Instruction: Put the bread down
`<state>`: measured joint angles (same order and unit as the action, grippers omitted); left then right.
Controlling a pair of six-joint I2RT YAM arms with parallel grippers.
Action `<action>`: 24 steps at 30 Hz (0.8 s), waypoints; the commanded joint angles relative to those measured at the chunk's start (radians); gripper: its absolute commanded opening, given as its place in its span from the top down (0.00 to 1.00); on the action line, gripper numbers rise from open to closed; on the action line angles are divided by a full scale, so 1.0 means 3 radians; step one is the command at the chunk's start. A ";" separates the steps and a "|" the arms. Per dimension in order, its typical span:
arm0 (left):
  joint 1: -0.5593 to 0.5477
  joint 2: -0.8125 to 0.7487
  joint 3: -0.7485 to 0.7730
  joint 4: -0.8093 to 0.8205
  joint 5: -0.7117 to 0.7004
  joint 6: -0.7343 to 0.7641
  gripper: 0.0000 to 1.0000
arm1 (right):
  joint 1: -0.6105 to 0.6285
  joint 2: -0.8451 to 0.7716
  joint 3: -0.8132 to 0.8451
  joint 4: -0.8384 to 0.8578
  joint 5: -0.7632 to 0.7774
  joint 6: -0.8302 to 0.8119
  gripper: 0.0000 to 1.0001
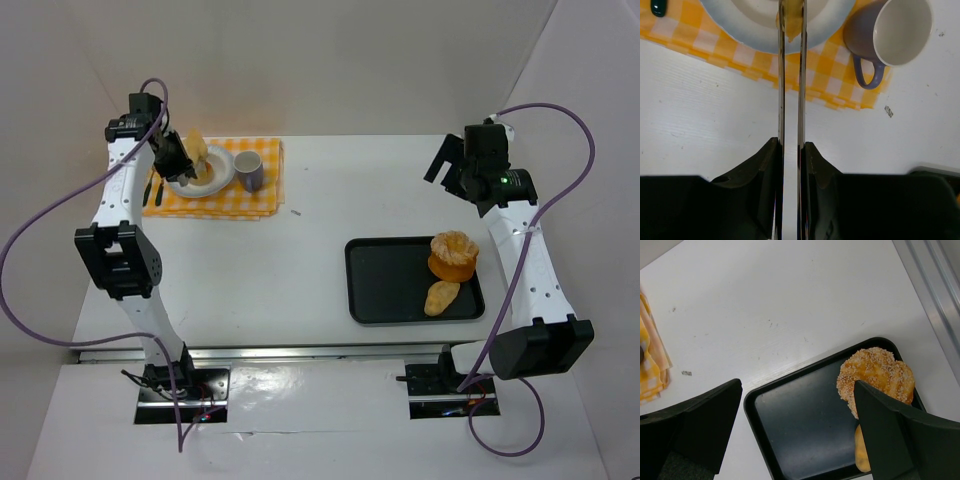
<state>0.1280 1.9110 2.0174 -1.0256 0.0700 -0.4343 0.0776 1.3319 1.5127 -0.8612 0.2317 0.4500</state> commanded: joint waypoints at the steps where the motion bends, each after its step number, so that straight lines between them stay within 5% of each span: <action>1: -0.0012 0.0072 0.0127 0.0187 0.0068 -0.0097 0.72 | -0.0008 -0.0012 0.0030 0.0048 0.0046 -0.0032 0.00; 18: -0.0212 0.0241 0.0061 0.0259 0.0140 -0.0097 0.67 | -0.0008 0.0055 0.0101 0.0017 0.0015 -0.0002 0.00; 24: -0.0212 0.0236 0.0061 0.0223 0.0109 -0.0097 0.45 | -0.0008 0.0086 0.0101 0.0017 0.0015 -0.0002 0.00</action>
<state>0.0624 1.9884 2.0178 -0.9890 0.1017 -0.4519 0.0776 1.3544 1.5127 -0.8612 0.2314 0.4511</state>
